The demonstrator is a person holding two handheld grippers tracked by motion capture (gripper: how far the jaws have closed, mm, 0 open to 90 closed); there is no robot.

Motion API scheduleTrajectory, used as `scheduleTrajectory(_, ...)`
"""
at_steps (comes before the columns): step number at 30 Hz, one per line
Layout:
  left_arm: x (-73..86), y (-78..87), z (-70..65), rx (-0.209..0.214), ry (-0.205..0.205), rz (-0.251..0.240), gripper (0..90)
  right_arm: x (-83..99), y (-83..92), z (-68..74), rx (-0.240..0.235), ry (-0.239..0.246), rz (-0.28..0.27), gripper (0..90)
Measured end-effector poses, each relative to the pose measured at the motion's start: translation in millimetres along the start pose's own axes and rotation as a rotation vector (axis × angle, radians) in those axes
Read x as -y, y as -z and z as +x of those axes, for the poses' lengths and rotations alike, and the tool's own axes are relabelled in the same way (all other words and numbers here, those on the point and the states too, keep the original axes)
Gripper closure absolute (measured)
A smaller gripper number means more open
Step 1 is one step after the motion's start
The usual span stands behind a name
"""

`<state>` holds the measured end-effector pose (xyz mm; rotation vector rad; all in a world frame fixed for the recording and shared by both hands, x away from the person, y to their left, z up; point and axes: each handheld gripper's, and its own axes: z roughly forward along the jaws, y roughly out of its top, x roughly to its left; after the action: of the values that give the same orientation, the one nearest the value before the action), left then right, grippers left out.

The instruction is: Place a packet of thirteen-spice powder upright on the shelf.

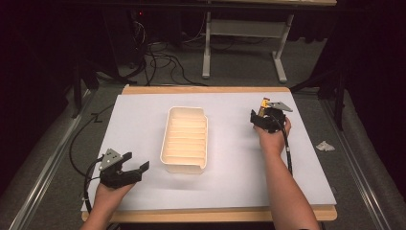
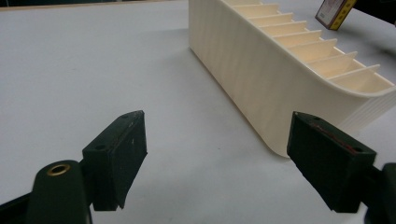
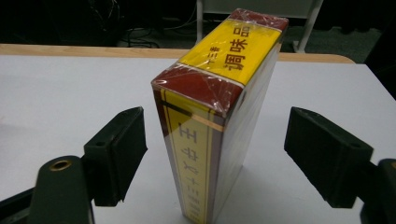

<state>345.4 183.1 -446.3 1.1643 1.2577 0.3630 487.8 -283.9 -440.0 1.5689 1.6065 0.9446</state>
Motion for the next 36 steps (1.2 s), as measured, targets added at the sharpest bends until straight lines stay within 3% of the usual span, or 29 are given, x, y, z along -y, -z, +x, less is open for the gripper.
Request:
scheduleTrajectory(6,0.3,-0.1,0.0,-0.001,-0.001,-0.001,20.0,-1.6,0.7,-2.3,0.007,-0.034,-0.013,27.1)
scheduleTrajectory(20,-0.6,0.9,0.8,-0.003,-0.004,-0.005,20.0,-10.3,0.6,4.2,0.034,-0.047,-0.003,36.2)
scheduleTrajectory(27,-0.7,0.9,1.0,-0.005,-0.005,-0.006,20.0,-11.3,3.4,3.8,0.043,-0.043,-0.027,51.9)
scheduleTrajectory(28,-0.6,0.9,0.9,-0.004,-0.005,-0.005,20.0,-11.9,5.3,3.0,0.040,-0.042,-0.024,59.3)
scheduleTrajectory(31,-0.6,1.0,0.5,-0.004,-0.002,-0.007,20.0,-12.9,7.6,1.3,0.042,-0.029,-0.033,65.7)
scheduleTrajectory(36,-0.4,1.0,0.3,-0.003,-0.001,-0.007,20.0,-13.6,10.3,-3.3,0.020,-0.010,-0.028,67.7)
